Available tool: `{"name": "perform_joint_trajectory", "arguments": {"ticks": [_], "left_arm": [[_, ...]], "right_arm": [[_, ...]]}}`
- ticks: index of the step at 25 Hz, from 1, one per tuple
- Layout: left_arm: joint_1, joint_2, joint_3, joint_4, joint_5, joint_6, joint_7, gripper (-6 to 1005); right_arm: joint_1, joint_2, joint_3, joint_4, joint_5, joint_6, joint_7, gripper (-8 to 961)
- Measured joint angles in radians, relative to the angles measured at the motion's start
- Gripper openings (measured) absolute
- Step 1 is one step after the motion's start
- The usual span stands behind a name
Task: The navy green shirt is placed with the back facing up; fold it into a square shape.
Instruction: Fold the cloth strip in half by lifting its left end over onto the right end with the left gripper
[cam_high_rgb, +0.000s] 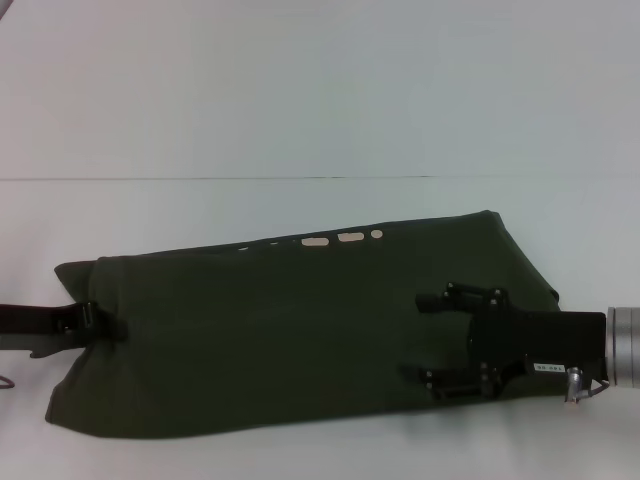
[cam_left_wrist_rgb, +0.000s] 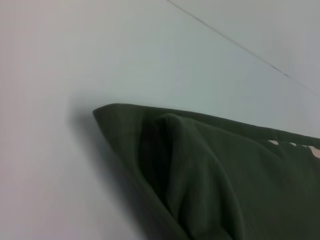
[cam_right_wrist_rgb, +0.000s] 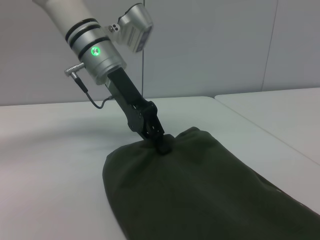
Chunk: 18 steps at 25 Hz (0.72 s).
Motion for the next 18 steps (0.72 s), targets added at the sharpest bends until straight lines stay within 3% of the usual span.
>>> {"name": "perform_joint_trajectory", "arguments": {"ticks": [4, 8, 13, 18], "left_arm": [[0.0, 0.0, 0.0, 0.0, 0.001, 0.0, 0.01, 77], [0.001, 0.011, 0.006, -0.001, 0.012, 0.001, 0.013, 77], [0.008, 0.058, 0.013, 0.0, 0.022, 0.018, 0.004, 77], [0.014, 0.121, -0.018, 0.013, 0.069, 0.075, 0.003, 78]], "right_arm": [[0.0, 0.0, 0.0, 0.0, 0.0, -0.002, 0.0, 927], [-0.001, 0.0, 0.0, 0.0, 0.0, -0.005, 0.0, 927], [-0.004, 0.0, 0.001, 0.0, 0.001, -0.011, 0.0, 927], [-0.008, 0.0, 0.007, 0.0, 0.002, -0.026, 0.0, 928]]}}
